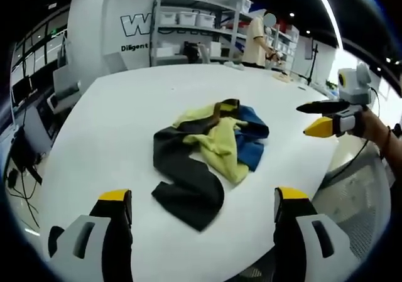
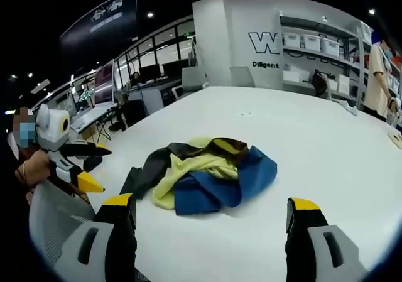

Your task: Fold the garment on the visible template until the final outline fits inside the template.

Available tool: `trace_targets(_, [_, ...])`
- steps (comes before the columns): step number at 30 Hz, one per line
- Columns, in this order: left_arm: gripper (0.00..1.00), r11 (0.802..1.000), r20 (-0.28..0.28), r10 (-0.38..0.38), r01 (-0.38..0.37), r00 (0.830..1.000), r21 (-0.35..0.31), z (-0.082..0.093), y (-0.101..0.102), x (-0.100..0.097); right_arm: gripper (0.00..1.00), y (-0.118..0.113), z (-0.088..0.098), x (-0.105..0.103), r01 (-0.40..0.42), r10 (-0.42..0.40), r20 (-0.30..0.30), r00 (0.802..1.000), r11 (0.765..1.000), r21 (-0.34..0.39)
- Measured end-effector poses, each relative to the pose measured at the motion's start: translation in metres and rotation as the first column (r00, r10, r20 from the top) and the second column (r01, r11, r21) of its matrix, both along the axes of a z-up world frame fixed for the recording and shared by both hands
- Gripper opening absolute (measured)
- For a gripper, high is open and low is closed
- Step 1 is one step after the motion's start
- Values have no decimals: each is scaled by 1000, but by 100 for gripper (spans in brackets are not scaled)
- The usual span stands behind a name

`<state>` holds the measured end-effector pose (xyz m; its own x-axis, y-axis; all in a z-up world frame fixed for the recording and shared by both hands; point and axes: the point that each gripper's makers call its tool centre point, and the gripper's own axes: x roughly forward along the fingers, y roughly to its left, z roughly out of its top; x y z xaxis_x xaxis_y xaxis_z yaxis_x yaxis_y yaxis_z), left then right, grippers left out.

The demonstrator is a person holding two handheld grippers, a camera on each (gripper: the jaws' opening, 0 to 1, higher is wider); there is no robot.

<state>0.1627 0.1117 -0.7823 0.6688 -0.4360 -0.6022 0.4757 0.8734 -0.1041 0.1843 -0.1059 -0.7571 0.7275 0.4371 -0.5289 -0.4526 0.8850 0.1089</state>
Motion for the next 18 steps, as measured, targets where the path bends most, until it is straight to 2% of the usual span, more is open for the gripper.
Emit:
trace_targets(11, [88,1000,3,-14,14,1000,9,4,-1,17,99,-5,9,25,5,-5,19,1000,1000,-3])
trace_targets(18, [87,1000,5,-9,9,1000,16,5,-2,33,95,-12,11,43,27,-27,29,999,1000,4])
